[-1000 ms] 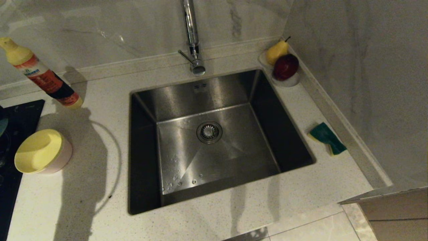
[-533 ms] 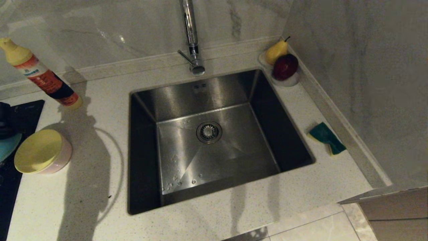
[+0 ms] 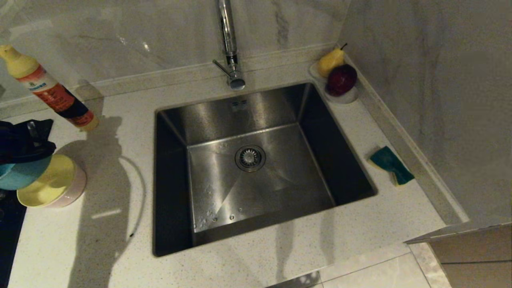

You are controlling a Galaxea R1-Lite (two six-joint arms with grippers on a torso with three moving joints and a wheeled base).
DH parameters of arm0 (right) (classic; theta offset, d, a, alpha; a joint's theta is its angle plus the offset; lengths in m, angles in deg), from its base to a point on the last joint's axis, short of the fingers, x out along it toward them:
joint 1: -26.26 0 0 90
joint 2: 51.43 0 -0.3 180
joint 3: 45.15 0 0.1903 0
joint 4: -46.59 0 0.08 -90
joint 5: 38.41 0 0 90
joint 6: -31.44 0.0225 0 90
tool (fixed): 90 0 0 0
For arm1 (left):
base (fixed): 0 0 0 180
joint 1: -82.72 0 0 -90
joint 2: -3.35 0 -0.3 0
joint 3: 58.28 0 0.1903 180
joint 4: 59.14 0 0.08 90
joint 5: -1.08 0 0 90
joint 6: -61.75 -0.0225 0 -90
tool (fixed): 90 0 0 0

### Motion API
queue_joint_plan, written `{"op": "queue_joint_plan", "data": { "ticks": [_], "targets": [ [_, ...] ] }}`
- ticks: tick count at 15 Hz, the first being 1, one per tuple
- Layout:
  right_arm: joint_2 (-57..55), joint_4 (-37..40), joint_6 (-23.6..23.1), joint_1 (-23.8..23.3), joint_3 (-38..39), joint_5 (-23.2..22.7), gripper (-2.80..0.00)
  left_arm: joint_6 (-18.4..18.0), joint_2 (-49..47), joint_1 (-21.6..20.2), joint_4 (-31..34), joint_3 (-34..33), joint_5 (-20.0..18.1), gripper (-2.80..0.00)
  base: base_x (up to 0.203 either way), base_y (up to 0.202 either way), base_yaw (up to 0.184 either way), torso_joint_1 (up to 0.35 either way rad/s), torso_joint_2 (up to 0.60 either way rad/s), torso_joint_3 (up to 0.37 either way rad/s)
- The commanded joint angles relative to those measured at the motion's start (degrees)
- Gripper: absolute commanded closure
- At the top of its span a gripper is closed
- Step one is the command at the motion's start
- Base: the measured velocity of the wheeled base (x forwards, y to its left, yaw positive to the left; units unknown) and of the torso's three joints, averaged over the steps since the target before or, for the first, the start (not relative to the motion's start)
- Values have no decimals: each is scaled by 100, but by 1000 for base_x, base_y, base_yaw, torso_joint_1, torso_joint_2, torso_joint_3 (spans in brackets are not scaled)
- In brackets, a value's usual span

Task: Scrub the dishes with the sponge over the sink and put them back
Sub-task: Place the bowl on the bowl

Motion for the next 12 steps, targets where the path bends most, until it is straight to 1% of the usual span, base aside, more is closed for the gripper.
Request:
{"op": "queue_joint_plan", "data": {
  "ticks": [1,3,7,9,12],
  "targets": [
    [1,2,-4,-2,0,-2,0,11,-34,109,6,-107,1,0,0,0,0,0,0,0],
    [1,2,-4,-2,0,-2,0,-3,-31,114,-112,-311,11,0,0,0,0,0,0,0],
    [1,2,-4,-2,0,-2,0,-32,-153,110,-926,-722,46,0,0,0,0,0,0,0],
    [1,2,-4,6,0,-2,0,-33,-201,110,-1047,-745,132,0,0,0,0,0,0,0],
    [1,2,-4,6,0,-2,0,-50,-201,110,-1049,-753,124,0,0,0,0,0,0,0]
  ]
}}
